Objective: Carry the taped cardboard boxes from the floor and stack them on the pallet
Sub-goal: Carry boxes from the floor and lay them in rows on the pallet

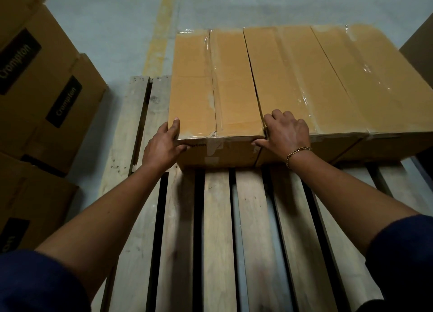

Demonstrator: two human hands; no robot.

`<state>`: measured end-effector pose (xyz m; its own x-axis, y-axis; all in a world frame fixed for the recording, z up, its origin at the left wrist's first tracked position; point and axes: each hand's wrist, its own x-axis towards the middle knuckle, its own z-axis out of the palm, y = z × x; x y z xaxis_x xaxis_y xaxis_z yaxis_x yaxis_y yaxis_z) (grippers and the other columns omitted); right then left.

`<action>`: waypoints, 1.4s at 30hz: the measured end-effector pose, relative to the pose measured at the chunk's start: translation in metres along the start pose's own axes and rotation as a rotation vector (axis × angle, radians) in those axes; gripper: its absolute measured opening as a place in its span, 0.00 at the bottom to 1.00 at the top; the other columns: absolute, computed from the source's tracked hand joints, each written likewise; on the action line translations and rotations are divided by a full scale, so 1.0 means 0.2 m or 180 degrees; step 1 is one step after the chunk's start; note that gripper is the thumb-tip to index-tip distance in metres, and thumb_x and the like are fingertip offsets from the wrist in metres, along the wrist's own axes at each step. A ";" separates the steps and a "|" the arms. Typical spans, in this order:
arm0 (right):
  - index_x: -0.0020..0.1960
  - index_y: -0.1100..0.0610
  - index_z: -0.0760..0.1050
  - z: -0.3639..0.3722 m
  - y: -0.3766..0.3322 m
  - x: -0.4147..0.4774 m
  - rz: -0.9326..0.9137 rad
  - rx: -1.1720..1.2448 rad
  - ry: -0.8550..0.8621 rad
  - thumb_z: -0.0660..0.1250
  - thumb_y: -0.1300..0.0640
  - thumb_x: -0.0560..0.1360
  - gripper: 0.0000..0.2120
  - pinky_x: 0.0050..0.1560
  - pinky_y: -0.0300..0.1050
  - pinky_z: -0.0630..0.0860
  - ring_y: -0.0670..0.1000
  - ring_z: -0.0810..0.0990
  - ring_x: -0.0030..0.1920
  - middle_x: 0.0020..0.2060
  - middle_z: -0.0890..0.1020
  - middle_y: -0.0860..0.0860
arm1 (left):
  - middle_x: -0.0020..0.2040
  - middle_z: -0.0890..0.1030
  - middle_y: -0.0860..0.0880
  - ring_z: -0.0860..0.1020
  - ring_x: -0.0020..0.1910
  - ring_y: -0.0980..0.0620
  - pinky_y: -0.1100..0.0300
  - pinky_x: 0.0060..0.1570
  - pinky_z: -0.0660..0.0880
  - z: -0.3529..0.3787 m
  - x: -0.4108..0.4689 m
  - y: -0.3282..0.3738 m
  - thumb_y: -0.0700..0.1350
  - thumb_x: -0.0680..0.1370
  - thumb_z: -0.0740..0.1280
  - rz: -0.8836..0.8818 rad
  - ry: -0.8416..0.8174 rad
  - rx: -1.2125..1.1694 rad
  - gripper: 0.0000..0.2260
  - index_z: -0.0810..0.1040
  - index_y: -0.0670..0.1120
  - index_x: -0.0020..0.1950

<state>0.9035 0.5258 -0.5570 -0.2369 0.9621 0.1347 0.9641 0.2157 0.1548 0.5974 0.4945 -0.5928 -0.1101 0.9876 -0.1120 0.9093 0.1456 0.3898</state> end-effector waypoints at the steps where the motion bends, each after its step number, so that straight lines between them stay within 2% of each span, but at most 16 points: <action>1: 0.57 0.53 0.74 0.00 0.00 0.00 0.0006 0.0002 0.0001 0.69 0.28 0.68 0.32 0.46 0.53 0.76 0.56 0.77 0.54 0.53 0.77 0.52 | 0.79 0.63 0.44 0.69 0.73 0.39 0.45 0.64 0.73 0.00 0.00 0.00 0.55 0.78 0.72 0.0019 -0.0010 0.0008 0.39 0.54 0.52 0.83; 9: 0.56 0.53 0.72 0.02 0.01 -0.02 0.0055 0.0023 0.0006 0.68 0.28 0.69 0.31 0.46 0.53 0.77 0.55 0.76 0.53 0.52 0.76 0.51 | 0.83 0.54 0.45 0.66 0.76 0.38 0.45 0.68 0.70 0.00 -0.01 0.00 0.55 0.78 0.72 -0.0011 -0.0203 -0.0013 0.43 0.48 0.54 0.84; 11: 0.56 0.52 0.72 0.03 0.02 -0.03 0.0140 0.0063 0.0007 0.64 0.26 0.70 0.32 0.47 0.53 0.76 0.54 0.76 0.54 0.53 0.76 0.51 | 0.83 0.54 0.45 0.64 0.77 0.39 0.43 0.71 0.68 0.00 0.01 -0.02 0.56 0.77 0.72 -0.0059 -0.0350 -0.0330 0.44 0.46 0.55 0.84; 13: 0.59 0.52 0.72 0.03 0.02 -0.03 0.0254 0.0130 0.0035 0.60 0.24 0.71 0.33 0.49 0.53 0.75 0.54 0.75 0.55 0.55 0.76 0.51 | 0.82 0.58 0.44 0.65 0.77 0.40 0.41 0.72 0.68 -0.01 0.01 -0.04 0.58 0.76 0.71 -0.0076 -0.0362 -0.0865 0.45 0.46 0.54 0.84; 16: 0.69 0.50 0.69 0.06 0.03 -0.04 0.0225 0.0451 -0.0030 0.61 0.27 0.73 0.34 0.59 0.56 0.71 0.55 0.72 0.65 0.67 0.73 0.50 | 0.82 0.59 0.46 0.62 0.79 0.42 0.46 0.73 0.63 0.01 0.01 -0.04 0.58 0.80 0.66 -0.0501 -0.0253 -0.1702 0.39 0.46 0.52 0.84; 18: 0.75 0.47 0.65 0.08 0.04 -0.05 0.0128 0.0563 -0.0212 0.62 0.30 0.75 0.34 0.66 0.58 0.67 0.54 0.66 0.72 0.75 0.67 0.49 | 0.82 0.59 0.46 0.61 0.79 0.41 0.45 0.73 0.62 0.01 0.03 -0.03 0.67 0.79 0.62 -0.0795 -0.0301 -0.2025 0.40 0.49 0.53 0.84; 20: 0.77 0.45 0.62 0.10 0.05 -0.05 0.0096 0.0534 -0.0347 0.60 0.32 0.77 0.33 0.69 0.58 0.64 0.53 0.62 0.75 0.77 0.64 0.48 | 0.80 0.64 0.47 0.65 0.78 0.42 0.41 0.74 0.65 0.02 0.05 -0.04 0.76 0.71 0.63 -0.0844 -0.0363 -0.2308 0.47 0.53 0.54 0.83; 21: 0.77 0.44 0.61 0.11 0.05 -0.05 0.0085 0.0514 -0.0362 0.60 0.32 0.77 0.32 0.70 0.59 0.64 0.53 0.62 0.75 0.77 0.63 0.47 | 0.79 0.66 0.48 0.68 0.76 0.43 0.40 0.72 0.68 0.03 0.06 -0.06 0.77 0.68 0.64 -0.0849 -0.0348 -0.2418 0.49 0.56 0.55 0.82; 25: 0.77 0.42 0.62 0.13 0.06 -0.04 0.0106 0.0572 -0.0385 0.59 0.34 0.78 0.29 0.71 0.59 0.63 0.52 0.61 0.76 0.78 0.63 0.47 | 0.74 0.73 0.50 0.75 0.69 0.44 0.38 0.64 0.76 0.03 0.07 -0.09 0.70 0.72 0.67 -0.0749 -0.0316 -0.2552 0.38 0.64 0.56 0.79; 29: 0.75 0.42 0.65 0.15 0.05 -0.04 0.0168 0.0676 -0.0343 0.61 0.35 0.78 0.29 0.71 0.59 0.63 0.52 0.62 0.75 0.77 0.65 0.47 | 0.73 0.73 0.48 0.74 0.69 0.44 0.41 0.66 0.74 0.02 0.06 -0.08 0.60 0.81 0.66 -0.0644 -0.0376 -0.2475 0.28 0.65 0.53 0.78; 35: 0.72 0.44 0.70 0.16 0.05 -0.04 0.0186 0.0861 -0.0268 0.64 0.36 0.77 0.27 0.70 0.60 0.63 0.53 0.63 0.75 0.76 0.67 0.47 | 0.72 0.75 0.49 0.75 0.67 0.43 0.39 0.64 0.75 0.02 0.07 -0.09 0.59 0.81 0.66 -0.0658 -0.0367 -0.2458 0.26 0.66 0.53 0.77; 42: 0.71 0.45 0.72 0.17 0.05 -0.04 0.0218 0.1070 -0.0219 0.65 0.36 0.76 0.26 0.72 0.60 0.61 0.53 0.63 0.74 0.75 0.68 0.46 | 0.71 0.75 0.49 0.75 0.67 0.44 0.39 0.67 0.73 0.02 0.07 -0.09 0.59 0.82 0.65 -0.0622 -0.0433 -0.2451 0.25 0.67 0.53 0.77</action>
<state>0.9195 0.5262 -0.5903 -0.1728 0.9828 0.0657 0.9657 0.1822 -0.1849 0.5805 0.5045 -0.6048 -0.1437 0.9314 -0.3343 0.3414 0.3638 0.8667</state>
